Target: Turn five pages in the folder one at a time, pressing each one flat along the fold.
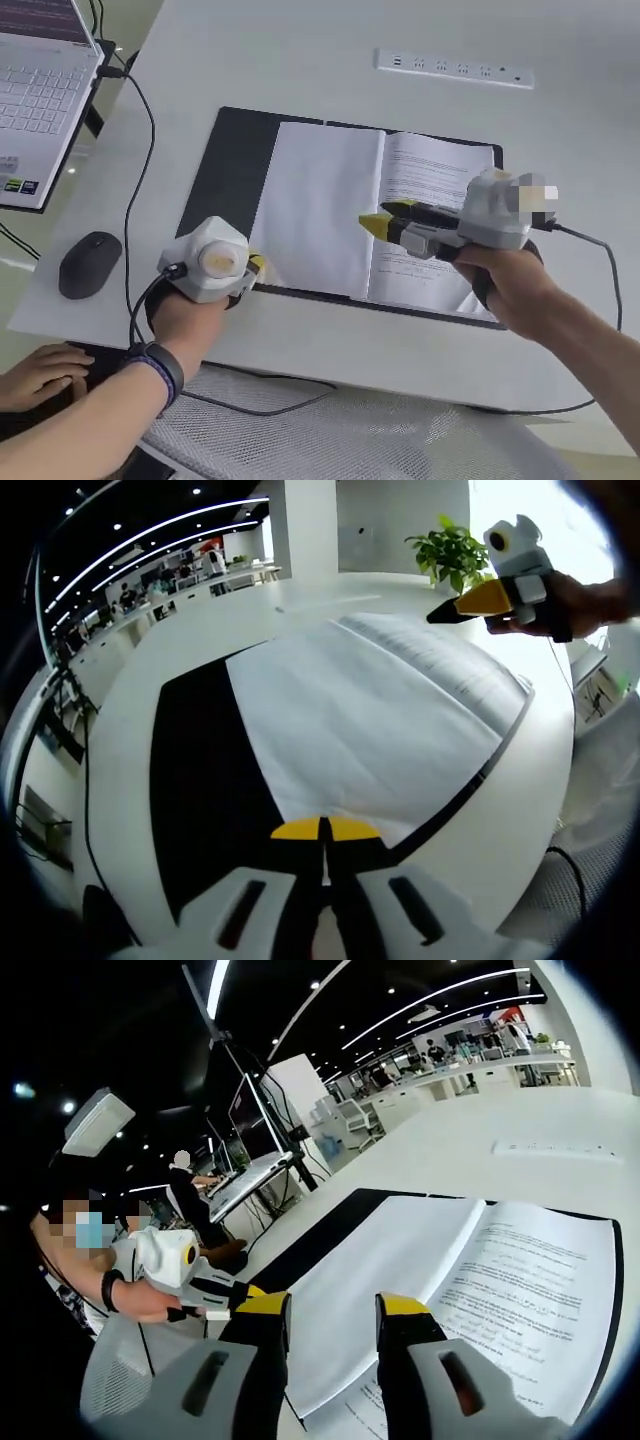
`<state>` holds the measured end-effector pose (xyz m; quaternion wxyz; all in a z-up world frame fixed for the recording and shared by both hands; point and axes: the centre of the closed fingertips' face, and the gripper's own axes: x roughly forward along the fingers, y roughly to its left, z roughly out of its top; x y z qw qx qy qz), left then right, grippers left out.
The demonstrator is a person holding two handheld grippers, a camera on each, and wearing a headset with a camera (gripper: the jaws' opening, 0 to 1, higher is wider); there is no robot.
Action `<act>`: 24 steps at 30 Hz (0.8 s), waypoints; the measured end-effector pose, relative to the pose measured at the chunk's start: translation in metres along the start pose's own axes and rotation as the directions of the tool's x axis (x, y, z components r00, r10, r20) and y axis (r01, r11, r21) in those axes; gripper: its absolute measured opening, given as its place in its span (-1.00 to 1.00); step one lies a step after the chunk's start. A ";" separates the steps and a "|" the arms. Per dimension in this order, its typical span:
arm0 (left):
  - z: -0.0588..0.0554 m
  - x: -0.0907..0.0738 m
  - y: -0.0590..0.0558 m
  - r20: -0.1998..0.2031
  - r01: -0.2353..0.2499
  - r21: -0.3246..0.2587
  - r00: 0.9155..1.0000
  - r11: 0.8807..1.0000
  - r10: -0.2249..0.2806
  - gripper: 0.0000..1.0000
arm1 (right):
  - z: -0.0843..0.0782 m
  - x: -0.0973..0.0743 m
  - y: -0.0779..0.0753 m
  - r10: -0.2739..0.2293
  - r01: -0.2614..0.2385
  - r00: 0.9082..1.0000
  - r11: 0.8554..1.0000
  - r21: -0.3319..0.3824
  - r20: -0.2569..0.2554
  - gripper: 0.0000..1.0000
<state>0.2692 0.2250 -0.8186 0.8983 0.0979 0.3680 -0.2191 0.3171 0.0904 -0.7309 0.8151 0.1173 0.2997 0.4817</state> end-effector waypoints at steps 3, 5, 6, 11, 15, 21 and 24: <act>-0.001 0.000 0.000 0.001 -0.008 -0.017 1.000 1.000 0.008 -1.00 | -0.006 0.007 -0.008 -0.007 0.007 1.000 1.000 0.016 -0.015 -0.40; -0.001 0.001 0.001 -0.001 -0.013 -0.021 1.000 1.000 0.013 -1.00 | -0.015 0.012 -0.016 -0.018 0.019 0.999 0.999 0.028 -0.027 -0.43; -0.001 0.001 0.001 -0.002 -0.015 -0.023 1.000 1.000 0.015 -1.00 | -0.018 0.013 -0.019 -0.023 0.025 0.999 0.999 0.039 -0.034 -0.45; -0.002 0.001 0.002 -0.003 0.003 -0.047 1.000 0.999 -0.003 -1.00 | -0.029 0.023 -0.028 -0.026 0.029 0.999 0.996 0.086 -0.035 -0.54; -0.002 0.001 0.001 -0.009 0.010 -0.027 1.000 1.000 -0.010 -1.00 | -0.030 0.030 -0.026 -0.012 0.014 1.000 0.994 0.106 -0.022 -0.68; -0.001 0.001 0.000 -0.012 0.005 -0.035 1.000 0.999 -0.005 -1.00 | -0.031 0.033 -0.033 -0.026 0.025 1.000 0.989 0.147 -0.001 -0.87; -0.001 0.001 0.000 -0.014 0.004 -0.033 1.000 0.999 -0.004 -1.00 | -0.031 0.032 -0.036 -0.033 0.030 0.999 0.986 0.161 0.014 -0.97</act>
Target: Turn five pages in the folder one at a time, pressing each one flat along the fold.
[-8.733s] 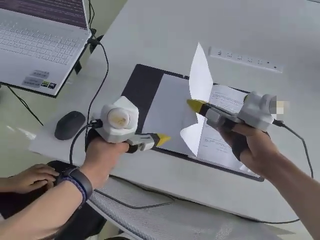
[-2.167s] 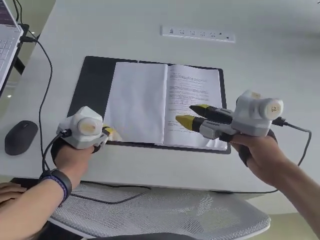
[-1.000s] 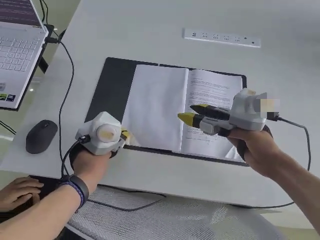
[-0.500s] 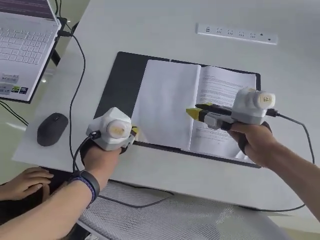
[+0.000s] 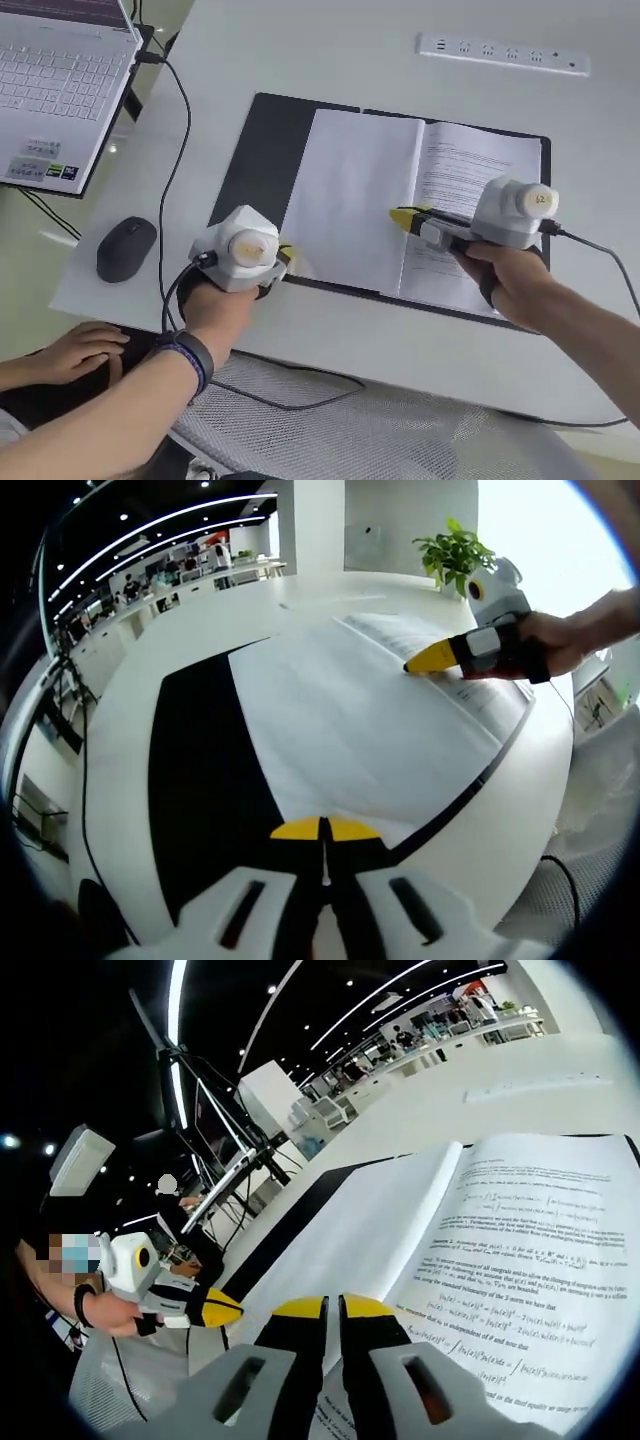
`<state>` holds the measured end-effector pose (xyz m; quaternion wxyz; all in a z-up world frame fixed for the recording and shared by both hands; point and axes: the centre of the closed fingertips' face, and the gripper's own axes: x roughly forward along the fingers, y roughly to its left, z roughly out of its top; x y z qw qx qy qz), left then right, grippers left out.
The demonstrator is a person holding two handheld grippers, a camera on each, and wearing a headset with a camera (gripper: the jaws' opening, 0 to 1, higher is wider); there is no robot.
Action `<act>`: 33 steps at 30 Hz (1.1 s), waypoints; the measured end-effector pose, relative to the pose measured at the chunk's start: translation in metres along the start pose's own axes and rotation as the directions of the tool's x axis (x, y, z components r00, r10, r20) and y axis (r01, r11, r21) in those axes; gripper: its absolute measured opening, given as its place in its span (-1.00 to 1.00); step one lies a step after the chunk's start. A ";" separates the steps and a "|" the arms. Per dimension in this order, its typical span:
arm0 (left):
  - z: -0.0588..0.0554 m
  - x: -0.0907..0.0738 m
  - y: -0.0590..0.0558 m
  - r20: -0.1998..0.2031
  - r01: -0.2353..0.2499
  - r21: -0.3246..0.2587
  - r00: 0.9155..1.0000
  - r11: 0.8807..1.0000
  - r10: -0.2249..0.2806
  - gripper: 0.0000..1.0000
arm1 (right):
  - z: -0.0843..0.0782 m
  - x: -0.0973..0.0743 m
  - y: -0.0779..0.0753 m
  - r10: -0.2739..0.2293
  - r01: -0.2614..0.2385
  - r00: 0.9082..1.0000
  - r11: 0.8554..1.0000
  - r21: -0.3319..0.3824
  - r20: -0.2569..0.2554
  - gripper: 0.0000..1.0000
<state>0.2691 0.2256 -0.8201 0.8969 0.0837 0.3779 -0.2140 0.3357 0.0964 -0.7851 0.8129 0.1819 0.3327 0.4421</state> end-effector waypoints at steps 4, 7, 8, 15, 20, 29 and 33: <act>0.000 0.000 0.000 -0.004 -0.003 0.002 1.000 1.000 0.003 -1.00 | 0.001 0.000 -0.004 0.008 -0.008 1.000 1.000 -0.008 -0.002 -1.00; 0.000 0.000 -0.001 -0.002 -0.005 0.002 1.000 1.000 0.005 -1.00 | 0.004 0.002 -0.007 0.009 -0.009 1.000 1.000 -0.015 -0.001 -1.00; 0.001 0.000 -0.001 -0.002 -0.004 0.005 1.000 1.000 0.004 -1.00 | 0.006 0.003 -0.008 0.008 -0.008 1.000 1.000 -0.016 0.000 -1.00; 0.001 -0.001 -0.002 -0.005 -0.008 0.016 1.000 1.000 0.008 -1.00 | 0.015 0.008 -0.016 0.009 -0.009 1.000 1.000 -0.009 0.014 -1.00; 0.004 -0.006 -0.005 0.000 -0.010 0.019 1.000 1.000 0.010 -1.00 | 0.023 0.013 -0.020 0.029 -0.029 0.999 1.000 -0.008 0.015 -1.00; 0.008 -0.012 -0.007 -0.002 -0.007 0.014 1.000 1.000 0.007 -1.00 | 0.051 0.029 -0.047 -0.024 0.022 0.998 0.999 0.045 0.065 -1.00; 0.007 -0.012 -0.007 0.000 -0.005 0.011 1.000 1.000 0.005 -1.00 | 0.060 0.038 -0.062 -0.033 0.030 0.998 0.999 0.042 0.059 -1.00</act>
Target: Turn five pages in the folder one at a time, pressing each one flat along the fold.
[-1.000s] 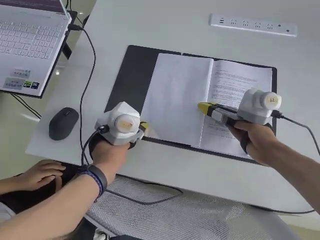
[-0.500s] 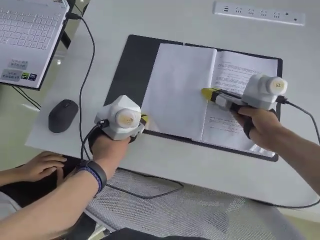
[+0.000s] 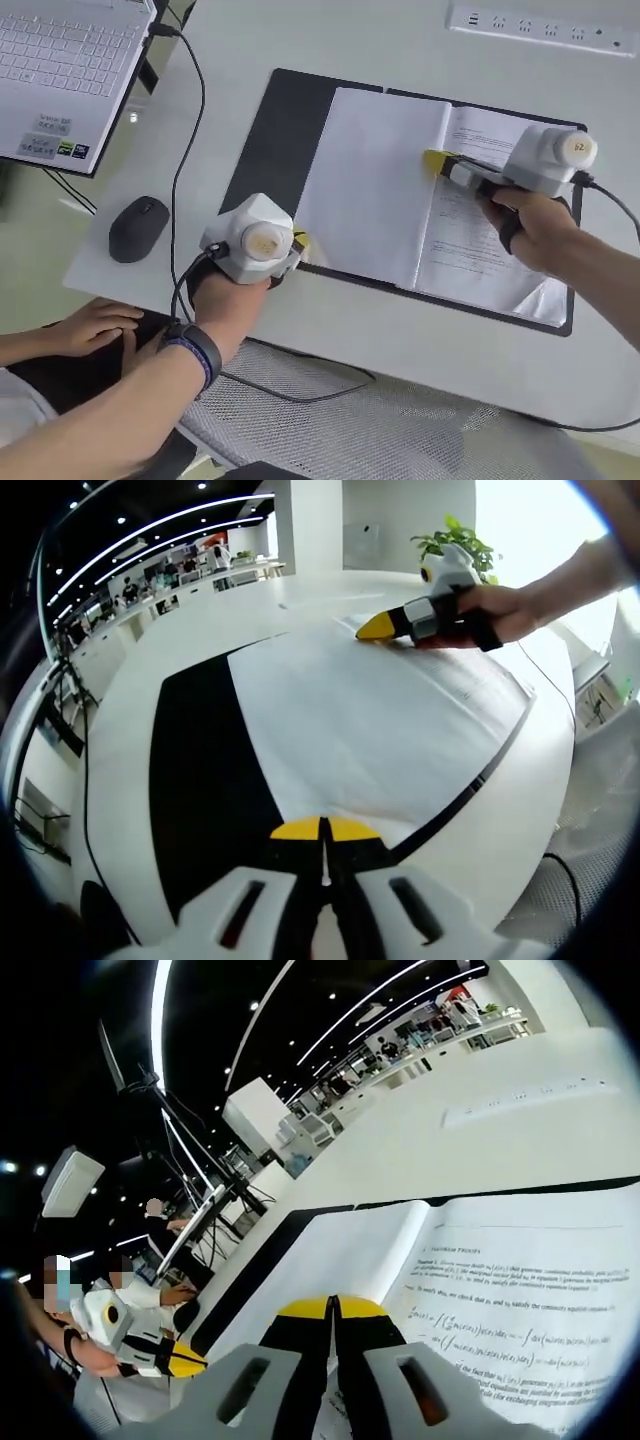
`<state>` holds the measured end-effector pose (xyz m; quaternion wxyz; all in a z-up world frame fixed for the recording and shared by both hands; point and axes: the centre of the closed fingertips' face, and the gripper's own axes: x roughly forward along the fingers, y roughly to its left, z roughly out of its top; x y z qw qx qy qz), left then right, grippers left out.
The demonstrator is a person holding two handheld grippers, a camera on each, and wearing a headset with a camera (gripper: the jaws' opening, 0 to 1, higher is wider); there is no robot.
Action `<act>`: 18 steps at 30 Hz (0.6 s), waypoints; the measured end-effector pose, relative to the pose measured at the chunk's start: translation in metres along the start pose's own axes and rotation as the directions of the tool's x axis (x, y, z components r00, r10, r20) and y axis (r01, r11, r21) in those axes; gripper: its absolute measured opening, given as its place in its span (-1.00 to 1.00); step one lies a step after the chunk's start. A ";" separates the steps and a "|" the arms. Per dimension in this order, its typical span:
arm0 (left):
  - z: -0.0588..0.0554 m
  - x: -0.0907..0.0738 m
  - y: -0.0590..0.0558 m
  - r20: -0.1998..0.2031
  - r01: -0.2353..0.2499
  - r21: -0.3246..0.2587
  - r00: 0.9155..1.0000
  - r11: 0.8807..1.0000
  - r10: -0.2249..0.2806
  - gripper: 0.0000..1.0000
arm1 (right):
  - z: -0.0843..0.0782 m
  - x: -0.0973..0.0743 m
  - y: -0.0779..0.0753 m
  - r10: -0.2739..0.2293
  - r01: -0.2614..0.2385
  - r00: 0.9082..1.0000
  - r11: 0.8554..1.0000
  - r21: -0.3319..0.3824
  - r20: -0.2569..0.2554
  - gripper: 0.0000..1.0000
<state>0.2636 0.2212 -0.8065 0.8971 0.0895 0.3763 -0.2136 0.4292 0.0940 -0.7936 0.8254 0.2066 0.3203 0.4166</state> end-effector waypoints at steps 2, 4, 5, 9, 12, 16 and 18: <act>-0.001 0.003 0.002 0.001 0.001 0.000 1.000 1.000 -0.001 -1.00 | 0.004 0.003 -0.002 -0.003 0.003 1.000 1.000 -0.005 -0.002 -1.00; -0.002 0.005 0.003 0.002 0.003 -0.003 1.000 1.000 -0.003 -1.00 | 0.008 0.006 -0.010 -0.003 0.003 1.000 1.000 -0.009 -0.004 -1.00; -0.003 0.006 0.003 0.001 0.004 -0.003 1.000 1.000 -0.004 -1.00 | 0.010 0.007 -0.012 -0.003 0.003 1.000 1.000 -0.009 -0.004 -1.00; -0.004 0.009 0.005 -0.001 0.007 0.002 1.000 1.000 -0.007 -1.00 | 0.014 0.009 -0.017 -0.009 0.009 1.000 1.000 -0.006 0.002 -1.00; -0.005 0.011 0.006 -0.002 0.009 -0.001 1.000 1.000 -0.009 -1.00 | 0.021 0.012 -0.023 -0.013 0.013 1.000 1.000 -0.008 0.005 -1.00; -0.006 0.012 0.007 -0.002 0.006 -0.006 1.000 1.000 -0.006 -1.00 | 0.031 0.017 -0.033 -0.022 0.022 1.000 1.000 0.000 0.018 -1.00; -0.006 0.013 0.007 -0.003 0.004 -0.008 1.000 1.000 -0.004 -1.00 | 0.037 0.020 -0.038 -0.029 0.029 0.999 1.000 0.012 0.032 -1.00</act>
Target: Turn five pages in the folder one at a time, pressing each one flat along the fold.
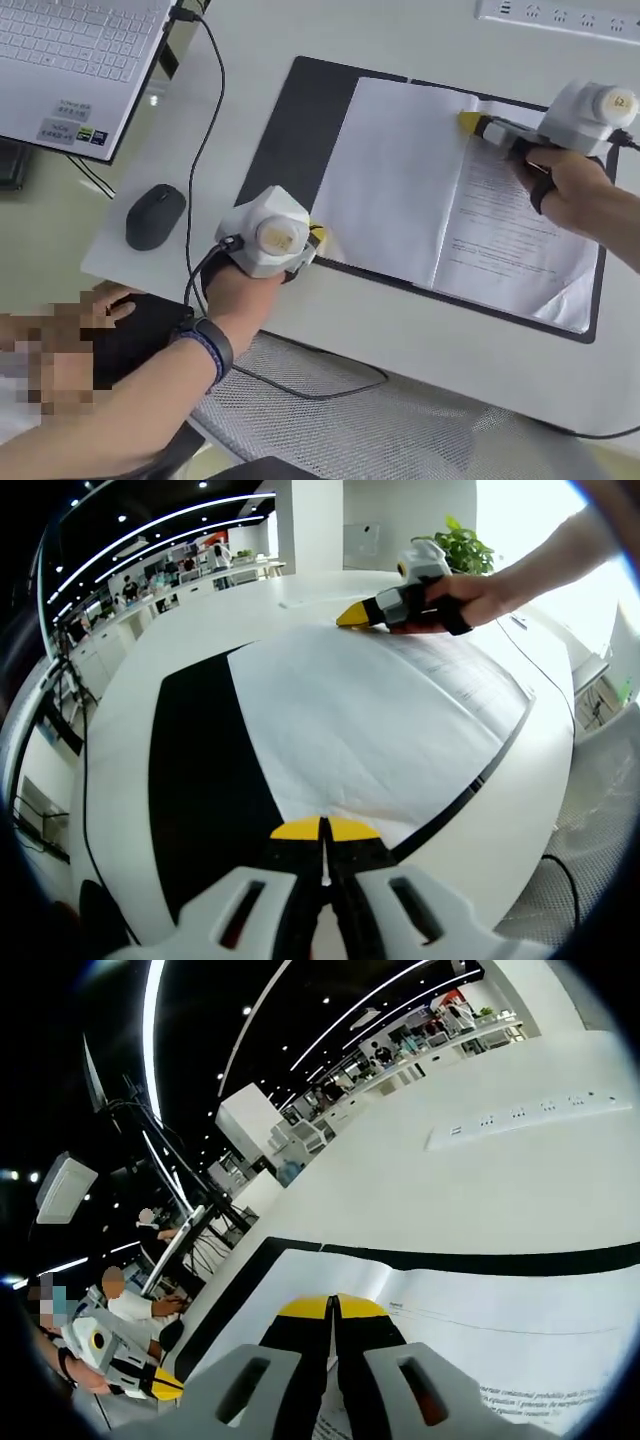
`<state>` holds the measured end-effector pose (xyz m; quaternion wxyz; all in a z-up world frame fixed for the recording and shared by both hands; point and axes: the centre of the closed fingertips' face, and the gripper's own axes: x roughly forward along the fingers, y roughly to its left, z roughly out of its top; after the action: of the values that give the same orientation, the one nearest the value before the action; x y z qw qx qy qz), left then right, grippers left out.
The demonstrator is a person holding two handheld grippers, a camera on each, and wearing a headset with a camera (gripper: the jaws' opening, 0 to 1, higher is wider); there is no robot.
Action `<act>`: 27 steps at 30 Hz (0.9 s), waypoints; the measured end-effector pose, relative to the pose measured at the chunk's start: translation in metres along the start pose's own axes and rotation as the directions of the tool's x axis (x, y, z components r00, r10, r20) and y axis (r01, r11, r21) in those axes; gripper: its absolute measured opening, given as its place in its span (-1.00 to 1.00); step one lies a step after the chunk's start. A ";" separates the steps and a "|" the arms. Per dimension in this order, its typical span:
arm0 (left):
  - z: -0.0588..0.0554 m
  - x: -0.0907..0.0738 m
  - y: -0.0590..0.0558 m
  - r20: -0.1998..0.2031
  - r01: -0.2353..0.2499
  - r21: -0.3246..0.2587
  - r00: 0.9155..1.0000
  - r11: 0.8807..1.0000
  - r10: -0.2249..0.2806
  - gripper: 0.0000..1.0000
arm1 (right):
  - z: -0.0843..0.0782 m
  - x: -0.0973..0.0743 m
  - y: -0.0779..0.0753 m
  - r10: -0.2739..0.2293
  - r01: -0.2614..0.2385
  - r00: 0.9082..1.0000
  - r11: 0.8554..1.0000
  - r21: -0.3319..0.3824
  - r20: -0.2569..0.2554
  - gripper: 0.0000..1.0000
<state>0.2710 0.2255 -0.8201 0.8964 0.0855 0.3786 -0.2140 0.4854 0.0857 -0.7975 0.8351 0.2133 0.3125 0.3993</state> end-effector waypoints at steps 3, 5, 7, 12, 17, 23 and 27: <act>-0.001 0.001 0.000 0.000 -0.001 -0.004 1.000 1.000 0.001 -1.00 | 0.009 0.003 -0.003 -0.012 0.012 1.000 1.000 0.009 0.013 -1.00; -0.001 0.001 0.000 -0.001 -0.002 -0.006 1.000 1.000 0.002 -1.00 | 0.013 0.005 -0.007 -0.019 0.019 1.000 1.000 0.012 0.019 -1.00; 0.000 0.000 0.000 -0.002 -0.002 -0.006 1.000 1.000 0.002 -1.00 | 0.020 0.008 -0.015 -0.030 0.029 0.999 0.999 0.025 0.035 -1.00; 0.000 -0.001 -0.001 -0.005 0.000 -0.002 1.000 1.000 0.000 -1.00 | 0.024 0.011 -0.018 -0.030 0.029 0.999 0.999 0.034 0.044 -1.00; 0.000 0.000 -0.001 -0.002 -0.002 -0.004 1.000 1.000 0.002 -1.00 | 0.023 0.009 -0.014 -0.025 0.023 0.998 0.999 0.041 0.052 -1.00; -0.001 0.001 -0.001 -0.004 -0.007 -0.003 1.000 1.000 0.007 -1.00 | 0.020 0.006 -0.009 -0.022 0.020 0.999 0.999 0.032 0.046 -1.00; -0.001 0.001 -0.001 -0.003 -0.008 -0.004 1.000 1.000 0.008 -1.00 | 0.016 0.005 -0.013 -0.012 0.011 0.999 0.999 0.038 0.044 -1.00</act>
<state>0.2708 0.2249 -0.8217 0.8969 0.0855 0.3800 -0.2096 0.5064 0.0801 -0.7958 0.8399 0.2358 0.3028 0.3837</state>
